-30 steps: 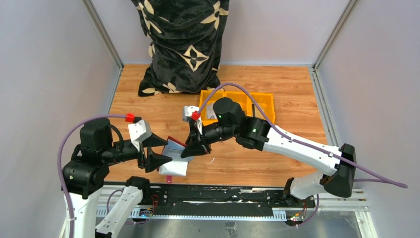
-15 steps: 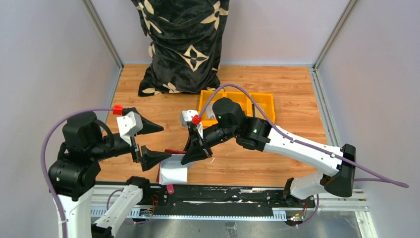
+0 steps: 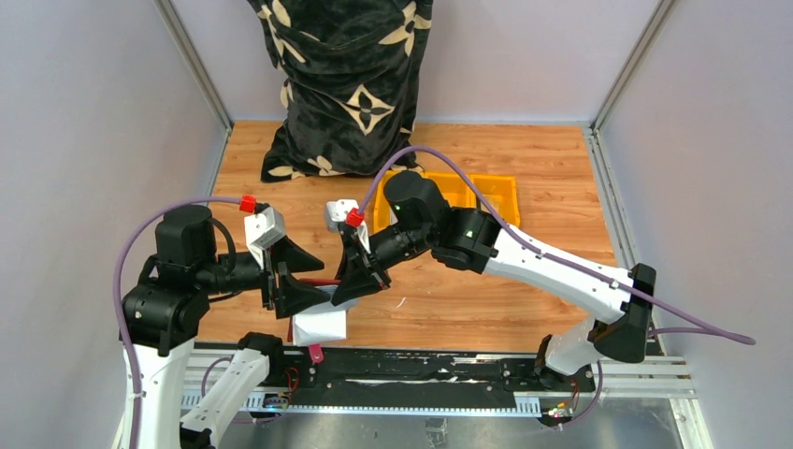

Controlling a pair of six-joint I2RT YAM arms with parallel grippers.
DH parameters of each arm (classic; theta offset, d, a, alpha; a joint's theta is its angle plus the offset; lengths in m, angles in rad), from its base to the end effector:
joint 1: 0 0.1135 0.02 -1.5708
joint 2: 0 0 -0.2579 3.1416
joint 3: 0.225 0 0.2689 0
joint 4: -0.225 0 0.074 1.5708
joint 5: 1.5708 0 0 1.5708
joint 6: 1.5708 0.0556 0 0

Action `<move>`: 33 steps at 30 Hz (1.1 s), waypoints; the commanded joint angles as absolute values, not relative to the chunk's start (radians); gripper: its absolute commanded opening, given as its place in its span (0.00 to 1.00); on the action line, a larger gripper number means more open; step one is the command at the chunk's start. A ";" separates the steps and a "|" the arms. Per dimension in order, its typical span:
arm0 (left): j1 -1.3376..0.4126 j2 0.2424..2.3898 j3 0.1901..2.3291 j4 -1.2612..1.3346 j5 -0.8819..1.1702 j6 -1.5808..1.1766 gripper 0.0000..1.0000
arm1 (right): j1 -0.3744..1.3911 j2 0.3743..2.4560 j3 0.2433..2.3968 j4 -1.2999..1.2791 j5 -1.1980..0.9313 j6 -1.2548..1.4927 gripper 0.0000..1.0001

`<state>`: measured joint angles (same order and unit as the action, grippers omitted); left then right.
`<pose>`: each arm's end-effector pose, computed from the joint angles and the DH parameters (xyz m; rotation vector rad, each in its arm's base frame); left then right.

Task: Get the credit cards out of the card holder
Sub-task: Pick up the card holder from the corner of the board.

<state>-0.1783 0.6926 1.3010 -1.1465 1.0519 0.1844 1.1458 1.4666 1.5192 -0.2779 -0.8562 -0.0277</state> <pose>0.0796 -0.0634 0.4252 0.9475 1.7355 -1.0869 0.1099 0.3448 0.4190 -1.6108 1.1877 1.5224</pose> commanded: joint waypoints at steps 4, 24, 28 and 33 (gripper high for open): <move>-0.181 0.697 1.300 -1.148 1.113 0.163 0.54 | 1.160 1.475 1.565 -0.300 -0.883 -0.066 0.00; -0.181 0.658 1.270 -1.149 1.026 0.258 0.06 | 1.172 1.452 1.533 -0.244 -0.875 -0.058 0.07; -0.181 0.676 1.301 -1.152 1.054 0.239 0.00 | 1.173 1.419 1.446 -0.147 -0.874 -0.024 0.29; -0.181 0.683 1.309 -1.152 1.078 0.217 0.00 | 1.137 1.344 1.280 0.098 -0.861 0.142 0.39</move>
